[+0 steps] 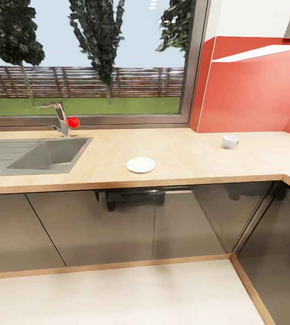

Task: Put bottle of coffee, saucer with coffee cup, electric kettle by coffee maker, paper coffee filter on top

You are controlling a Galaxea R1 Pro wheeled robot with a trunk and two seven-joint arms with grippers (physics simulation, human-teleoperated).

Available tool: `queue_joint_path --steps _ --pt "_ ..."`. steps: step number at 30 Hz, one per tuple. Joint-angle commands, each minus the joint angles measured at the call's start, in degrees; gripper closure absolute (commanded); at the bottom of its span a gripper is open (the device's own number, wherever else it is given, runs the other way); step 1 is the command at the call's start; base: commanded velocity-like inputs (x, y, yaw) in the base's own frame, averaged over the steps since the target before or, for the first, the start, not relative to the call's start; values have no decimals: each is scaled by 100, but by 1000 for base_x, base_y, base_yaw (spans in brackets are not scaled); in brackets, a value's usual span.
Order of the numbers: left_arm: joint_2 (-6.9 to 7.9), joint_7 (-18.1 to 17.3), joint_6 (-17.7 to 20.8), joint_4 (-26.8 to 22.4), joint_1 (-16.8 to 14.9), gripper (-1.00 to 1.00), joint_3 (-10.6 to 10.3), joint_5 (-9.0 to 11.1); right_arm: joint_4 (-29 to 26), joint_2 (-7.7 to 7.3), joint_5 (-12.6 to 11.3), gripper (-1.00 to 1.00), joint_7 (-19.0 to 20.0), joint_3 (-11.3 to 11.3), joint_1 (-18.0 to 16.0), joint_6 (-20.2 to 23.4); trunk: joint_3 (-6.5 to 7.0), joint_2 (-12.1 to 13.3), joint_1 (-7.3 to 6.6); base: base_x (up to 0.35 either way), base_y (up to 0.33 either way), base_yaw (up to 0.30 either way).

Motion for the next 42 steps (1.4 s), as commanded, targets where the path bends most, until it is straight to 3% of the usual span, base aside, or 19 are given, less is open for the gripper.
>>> queue_joint_path --steps 1,3,10,14,16,17,18,19,20,23,25,26,30,32,34,35,37,39,42 --pt "2 -29 -10 10 -4 -100 -30 59 18 3 -65 -100 34 36 -6 -28 -5 -2 -1 0 -101 0" --pt "2 -29 -6 10 -4 -100 -29 59 14 6 -79 -100 31 29 -6 -39 -5 -2 -1 0 -37 0" --pt "-105 -87 2 -59 -4 -100 -112 56 -1236 -34 -42 -100 134 12 -21 -48 -5 -2 -1 0 -1 0" --pt "-166 -316 82 -470 -4 -100 -135 57 -2337 -333 -57 -100 135 -9 -36 -37 -5 -2 -1 0 0 0" --pt "-183 -632 416 -927 -4 -100 -138 58 -3076 -519 -63 -100 138 -13 -38 1 -5 -2 -1 0 0 0" --pt "-189 -918 813 -1299 -4 -100 -145 56 -3570 -668 -65 -100 139 -15 -39 89 -5 -2 -1 0 0 0" --pt "-190 -1551 1785 -2224 -4 -100 -157 53 -4524 -994 -72 -100 142 -72 -41 453 -5 -2 -1 0 0 0" --pt "-189 -1710 2050 -2517 -4 -100 -152 52 -4796 -1079 -73 -100 144 -138 -41 576 -5 -2 -1 0 0 0" --pt "-186 -1989 2559 -3070 -4 -100 -145 55 -5332 -1228 -78 -100 149 -309 -41 829 -5 -2 -1 0 0 0" --pt "-186 -2403 3470 -3962 -4 -100 -158 58 -6334 -1412 -83 -100 160 -678 -41 1437 -5 -2 -1 0 0 0" --pt "-201 -2712 4614 -5081 -4 -100 -337 68 -7553 -1513 -80 -100 284 -1078 -41 2738 -5 -2 -1 0 0 0" --pt "-220 -2752 4944 -5462 -4 -100 -427 74 -7857 -1523 -82 -100 441 -1285 -41 3154 -5 -2 -1 0 0 0" --pt "-330 -2800 5700 -6403 -4 -100 -558 85 -8300 -1512 -90 -100 1067 -2001 -47 4009 -5 -2 -1 0 0 0" --pt "-405 -2806 6337 -7092 -4 -100 -609 91 -8476 -1505 -98 -100 1554 -2486 -121 4535 -5 -2 -1 0 0 0" --pt "-452 -2806 6647 -7410 -4 -100 -630 95 -8585 -1503 -110 -100 1772 -2715 -181 4740 -5 -2 -1 0 0 0" --pt "-553 -2806 6924 -7701 -4 -100 -644 98 -8720 -1502 -134 -100 1962 -2933 -226 4941 -5 -2 -1 0 0 0" --pt "-665 -2804 7172 -7969 -4 -100 -653 119 -8856 -1501 -176 -100 2107 -3113 -259 5160 -5 -2 -1 0 0 0" --pt "-791 -2801 7474 -8317 -4 -100 -665 260 -8990 -1500 -292 -100 2255 -3302 -369 5494 -5 -2 -1 0 0 0" --pt "-888 -2776 7687 -8575 -7 -100 -674 690 -9085 -1515 -609 -100 2388 -3552 -603 5893 -5 -2 -1 0 0 0"
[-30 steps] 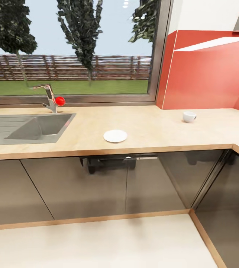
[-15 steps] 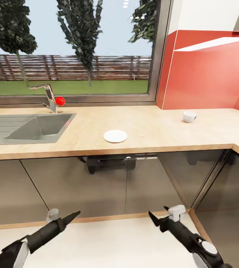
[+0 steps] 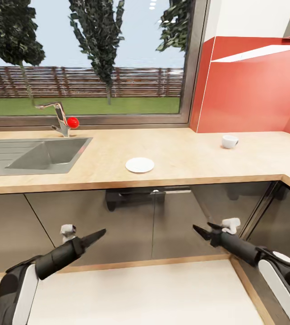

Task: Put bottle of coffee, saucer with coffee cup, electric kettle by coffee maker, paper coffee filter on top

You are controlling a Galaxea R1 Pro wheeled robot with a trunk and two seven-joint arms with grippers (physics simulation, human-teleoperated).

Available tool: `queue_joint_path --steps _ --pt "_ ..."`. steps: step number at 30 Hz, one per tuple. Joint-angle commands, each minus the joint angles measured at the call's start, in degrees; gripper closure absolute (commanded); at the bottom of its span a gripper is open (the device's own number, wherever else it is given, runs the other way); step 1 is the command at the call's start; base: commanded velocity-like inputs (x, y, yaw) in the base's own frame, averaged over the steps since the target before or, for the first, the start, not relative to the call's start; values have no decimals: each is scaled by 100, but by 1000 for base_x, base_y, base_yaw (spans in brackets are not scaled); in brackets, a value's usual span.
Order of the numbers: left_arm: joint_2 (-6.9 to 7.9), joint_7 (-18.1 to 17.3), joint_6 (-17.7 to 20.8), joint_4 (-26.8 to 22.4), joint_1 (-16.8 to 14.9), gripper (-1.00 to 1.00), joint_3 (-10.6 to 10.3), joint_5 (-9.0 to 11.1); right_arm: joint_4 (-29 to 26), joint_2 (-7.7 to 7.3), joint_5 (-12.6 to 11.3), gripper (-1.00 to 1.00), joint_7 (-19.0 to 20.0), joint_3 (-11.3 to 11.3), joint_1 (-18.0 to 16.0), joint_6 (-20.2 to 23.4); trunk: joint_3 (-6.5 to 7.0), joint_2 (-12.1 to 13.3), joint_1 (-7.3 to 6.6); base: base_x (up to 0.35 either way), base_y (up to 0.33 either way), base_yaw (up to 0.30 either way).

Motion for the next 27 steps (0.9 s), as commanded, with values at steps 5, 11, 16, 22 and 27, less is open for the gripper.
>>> queue_joint_path --steps 5,11,16,22,27 --pt "-47 111 122 -104 -211 -100 5 376 -42 -20 -503 -100 126 -336 -753 852 -5 -2 -1 0 0 0" --pt "-137 285 140 -88 -1044 -100 4 807 -48 7 -713 -100 167 -691 -1749 1908 -5 -2 -1 0 0 0" --pt "-188 1092 144 63 -1729 -100 4 1035 -45 42 -744 -100 162 -756 -2504 2479 -5 -2 -1 0 0 0" --pt "-474 2503 144 772 -2851 -100 11 1105 60 309 -731 -100 -49 -765 -3513 2758 -5 -2 -1 0 0 0" --pt "-539 3720 128 2209 -4223 -100 35 1217 355 1185 -732 -100 -1411 -753 -4245 2799 -5 -2 -1 0 0 0"
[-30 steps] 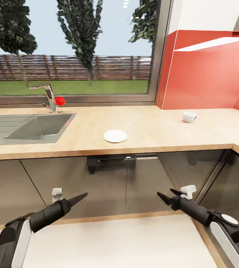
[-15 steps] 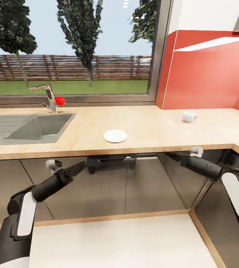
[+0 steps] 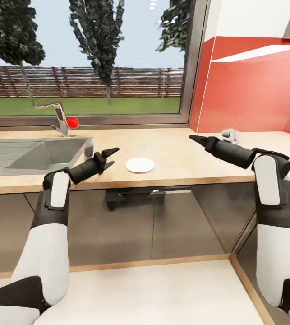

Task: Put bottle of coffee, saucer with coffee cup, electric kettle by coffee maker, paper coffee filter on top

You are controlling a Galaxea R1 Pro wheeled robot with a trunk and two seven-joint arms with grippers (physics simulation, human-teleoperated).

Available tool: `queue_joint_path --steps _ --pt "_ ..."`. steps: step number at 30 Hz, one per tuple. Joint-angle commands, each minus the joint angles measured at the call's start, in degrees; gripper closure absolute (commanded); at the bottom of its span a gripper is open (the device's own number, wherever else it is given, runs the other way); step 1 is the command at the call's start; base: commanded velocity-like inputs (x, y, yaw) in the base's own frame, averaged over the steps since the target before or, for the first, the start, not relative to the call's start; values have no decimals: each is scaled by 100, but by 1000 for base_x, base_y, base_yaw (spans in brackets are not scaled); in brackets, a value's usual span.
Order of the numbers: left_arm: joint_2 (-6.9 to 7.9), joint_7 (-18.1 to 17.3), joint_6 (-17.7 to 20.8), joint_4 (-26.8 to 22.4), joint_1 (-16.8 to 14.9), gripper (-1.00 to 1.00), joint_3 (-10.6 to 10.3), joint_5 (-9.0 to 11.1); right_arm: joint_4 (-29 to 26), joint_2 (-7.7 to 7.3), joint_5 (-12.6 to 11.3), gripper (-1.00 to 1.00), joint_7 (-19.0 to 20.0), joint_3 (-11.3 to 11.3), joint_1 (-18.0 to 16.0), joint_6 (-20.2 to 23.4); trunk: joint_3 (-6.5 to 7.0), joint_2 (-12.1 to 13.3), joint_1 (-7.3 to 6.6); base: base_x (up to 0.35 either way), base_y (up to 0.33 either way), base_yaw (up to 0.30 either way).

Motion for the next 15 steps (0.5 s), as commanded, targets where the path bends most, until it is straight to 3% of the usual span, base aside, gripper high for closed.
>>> queue_joint_path --steps 1,2,4,5,7,8,9,10,11,13,15 --pt "-9 238 29 223 -249 -100 35 -7 118 287 66 -100 -343 -10 -151 24 -6 -3 -1 0 0 0" --pt "-10 593 27 380 -427 -100 101 15 282 566 63 -100 -701 -13 -289 19 -6 -3 -1 0 0 0" --pt "-20 1238 24 559 -618 -100 292 43 505 977 21 -100 -1140 -17 -464 13 -6 -3 -1 0 0 0" --pt "-171 1722 23 656 -718 -100 463 58 682 1335 -170 -100 -1945 -30 -557 -19 -6 -3 -1 0 0 0" --pt "-212 1817 22 675 -735 -100 503 58 716 1447 -520 -100 -2502 -36 -573 -118 -6 -3 -1 0 0 0" --pt "-228 1957 22 693 -744 -100 623 56 745 1509 -1114 -100 -3180 -38 -581 -332 -6 -3 -1 0 0 0" --pt "-231 2038 22 695 -746 -100 694 56 754 1522 -1345 -100 -3435 -32 -583 -421 -6 -3 -1 0 0 0" --pt "-237 2255 22 690 -748 -100 835 55 765 1541 -1848 -100 -3978 -20 -585 -607 -6 -3 -1 0 0 0" --pt "-239 2376 24 687 -749 -100 890 57 769 1547 -2108 -100 -4248 -14 -586 -692 -6 -3 -1 0 0 0" --pt "-245 2741 23 678 -752 -100 1031 60 776 1563 -3096 -100 -5136 48 -588 -934 -6 -3 -1 0 0 0" --pt "-252 2868 24 674 -752 -100 1087 61 775 1565 -3621 -100 -5505 179 -586 -1039 -6 -3 -1 0 0 0"
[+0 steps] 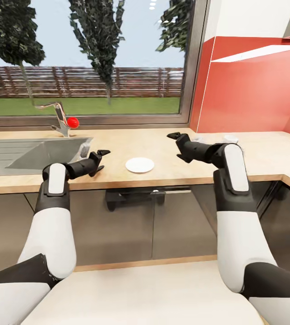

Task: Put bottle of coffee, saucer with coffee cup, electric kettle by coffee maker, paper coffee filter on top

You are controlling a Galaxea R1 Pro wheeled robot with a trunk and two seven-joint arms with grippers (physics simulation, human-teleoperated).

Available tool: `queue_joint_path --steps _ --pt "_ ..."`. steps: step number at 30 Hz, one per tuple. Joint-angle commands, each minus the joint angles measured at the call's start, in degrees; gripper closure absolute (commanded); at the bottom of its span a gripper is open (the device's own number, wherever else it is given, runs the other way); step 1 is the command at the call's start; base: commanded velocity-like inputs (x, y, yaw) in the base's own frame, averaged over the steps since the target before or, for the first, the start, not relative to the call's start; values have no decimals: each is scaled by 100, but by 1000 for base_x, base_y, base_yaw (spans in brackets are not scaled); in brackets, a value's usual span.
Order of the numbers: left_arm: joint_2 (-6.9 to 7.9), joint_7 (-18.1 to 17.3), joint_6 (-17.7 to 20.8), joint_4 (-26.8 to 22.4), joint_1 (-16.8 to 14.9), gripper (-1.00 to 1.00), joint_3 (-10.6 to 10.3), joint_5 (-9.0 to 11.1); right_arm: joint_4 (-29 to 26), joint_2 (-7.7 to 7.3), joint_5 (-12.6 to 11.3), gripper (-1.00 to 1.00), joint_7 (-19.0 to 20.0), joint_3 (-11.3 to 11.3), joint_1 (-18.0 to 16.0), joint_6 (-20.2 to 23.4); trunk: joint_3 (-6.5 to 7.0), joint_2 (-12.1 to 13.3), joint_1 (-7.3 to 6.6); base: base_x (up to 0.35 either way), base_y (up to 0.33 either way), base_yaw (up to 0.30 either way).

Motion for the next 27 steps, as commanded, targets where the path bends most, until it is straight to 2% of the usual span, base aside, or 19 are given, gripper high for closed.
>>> queue_joint_path --steps 1,5,14,15,17,23,26,27 --pt "-11 94 45 -13 -6 -100 45 -107 -10 5 -276 -100 -207 60 -5 -66 -7 -2 0 0 0 0" --pt "-17 165 49 -42 -6 -100 77 -107 -17 4 -600 -100 -416 165 3 -215 -7 -2 0 0 0 0" --pt "-19 179 49 -51 -6 -100 91 -107 18 6 -681 -100 -400 215 87 -202 -7 -2 0 91 -69 0" --pt "-20 179 49 -48 -6 -100 87 -107 39 7 -683 -100 -326 367 93 -202 -7 -2 0 116 -69 0" --pt "-21 179 49 -46 -6 -100 92 -105 109 6 -674 -100 -179 518 95 -205 -7 -2 0 188 -125 0" --pt "-21 179 49 -44 -6 -100 84 -104 460 12 -683 -100 76 663 96 -210 -7 -2 0 107 -76 0" --pt "-34 180 49 -38 -6 -100 73 -100 572 13 -678 -100 414 919 96 -225 -7 -2 0 14 -10 0" --pt "-78 180 49 -36 -6 -100 71 -99 656 13 -678 -100 470 973 96 -229 -7 -2 0 5 -4 0"
